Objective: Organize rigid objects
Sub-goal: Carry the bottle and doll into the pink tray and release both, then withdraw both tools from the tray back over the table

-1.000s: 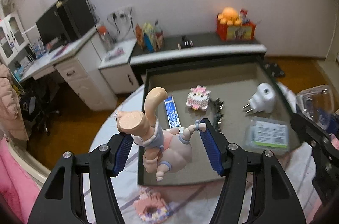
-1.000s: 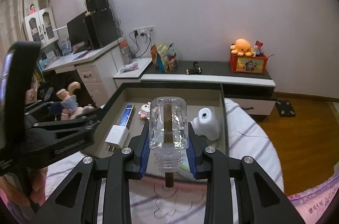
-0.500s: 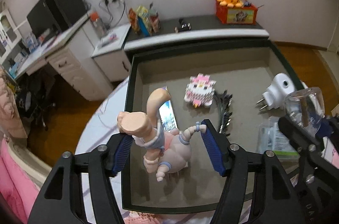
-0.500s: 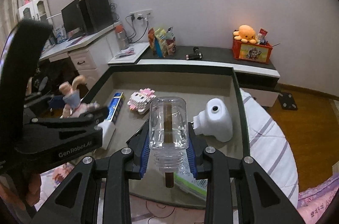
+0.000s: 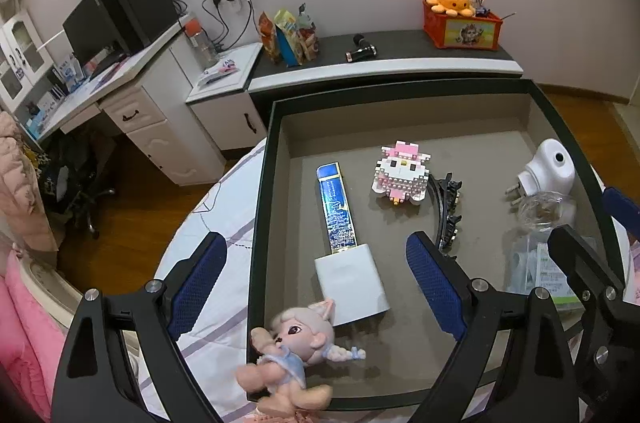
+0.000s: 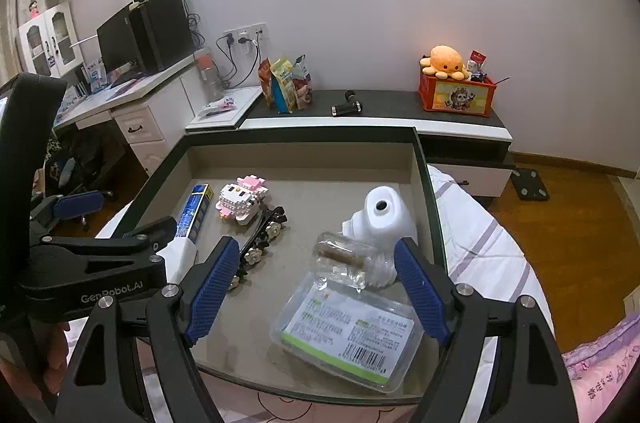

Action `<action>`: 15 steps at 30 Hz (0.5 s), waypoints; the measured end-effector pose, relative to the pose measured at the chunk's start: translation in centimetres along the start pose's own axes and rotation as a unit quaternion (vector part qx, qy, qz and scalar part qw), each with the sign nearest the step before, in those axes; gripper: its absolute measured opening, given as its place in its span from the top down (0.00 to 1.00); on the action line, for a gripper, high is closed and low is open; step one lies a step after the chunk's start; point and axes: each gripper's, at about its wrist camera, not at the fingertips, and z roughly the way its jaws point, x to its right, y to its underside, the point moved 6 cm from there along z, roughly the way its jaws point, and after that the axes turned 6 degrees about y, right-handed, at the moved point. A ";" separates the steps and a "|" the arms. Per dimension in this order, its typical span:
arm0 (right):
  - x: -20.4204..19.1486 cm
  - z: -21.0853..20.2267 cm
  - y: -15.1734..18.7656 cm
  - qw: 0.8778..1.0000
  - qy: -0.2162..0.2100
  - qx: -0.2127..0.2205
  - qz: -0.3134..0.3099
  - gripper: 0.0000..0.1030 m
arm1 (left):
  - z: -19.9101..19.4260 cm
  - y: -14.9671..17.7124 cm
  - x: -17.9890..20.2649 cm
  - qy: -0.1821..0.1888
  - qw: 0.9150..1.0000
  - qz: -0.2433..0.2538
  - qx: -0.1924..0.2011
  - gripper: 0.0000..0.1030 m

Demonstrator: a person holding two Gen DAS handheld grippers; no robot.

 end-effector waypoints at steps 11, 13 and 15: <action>0.2 -0.4 0.0 1.000 0.003 -0.001 0.004 0.21 | -1.0 0.4 -0.1 -0.002 1.000 -0.001 0.003 0.10; 0.3 -1.1 0.0 1.000 0.006 0.002 0.004 0.21 | -1.6 0.5 -0.1 -0.003 1.000 -0.001 0.008 0.10; 0.4 -1.8 -0.1 1.000 0.008 0.006 0.005 0.21 | -2.5 0.7 -0.1 -0.008 1.000 0.001 0.014 0.10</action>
